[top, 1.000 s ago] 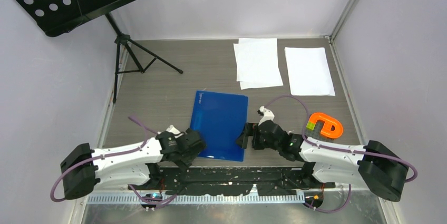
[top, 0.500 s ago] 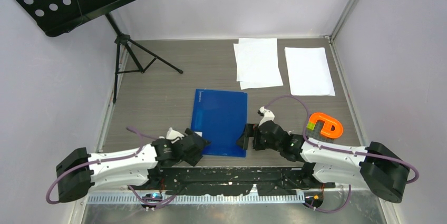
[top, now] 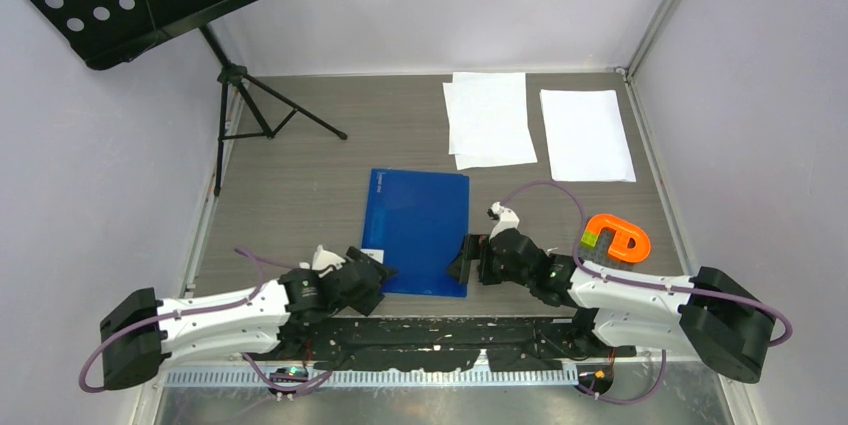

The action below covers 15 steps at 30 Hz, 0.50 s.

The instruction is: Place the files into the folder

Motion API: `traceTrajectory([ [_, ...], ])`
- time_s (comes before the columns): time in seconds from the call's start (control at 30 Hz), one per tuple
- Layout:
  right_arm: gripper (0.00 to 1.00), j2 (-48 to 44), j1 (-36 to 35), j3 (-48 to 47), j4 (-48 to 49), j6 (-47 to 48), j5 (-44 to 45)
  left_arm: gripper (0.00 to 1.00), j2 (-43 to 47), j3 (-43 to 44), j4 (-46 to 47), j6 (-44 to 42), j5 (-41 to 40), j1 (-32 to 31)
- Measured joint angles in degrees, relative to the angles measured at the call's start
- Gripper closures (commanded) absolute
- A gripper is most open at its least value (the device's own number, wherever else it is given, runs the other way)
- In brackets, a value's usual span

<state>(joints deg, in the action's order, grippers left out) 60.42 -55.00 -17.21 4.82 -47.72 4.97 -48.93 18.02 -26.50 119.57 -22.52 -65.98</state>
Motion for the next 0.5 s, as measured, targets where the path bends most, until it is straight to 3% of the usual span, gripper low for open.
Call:
traceTrajectory([
  [0.5,0.03,1.11,0.0,0.09,1.9,-0.04,-0.2,0.34,3.45,-1.46,0.0,0.02,-0.04,-0.02],
])
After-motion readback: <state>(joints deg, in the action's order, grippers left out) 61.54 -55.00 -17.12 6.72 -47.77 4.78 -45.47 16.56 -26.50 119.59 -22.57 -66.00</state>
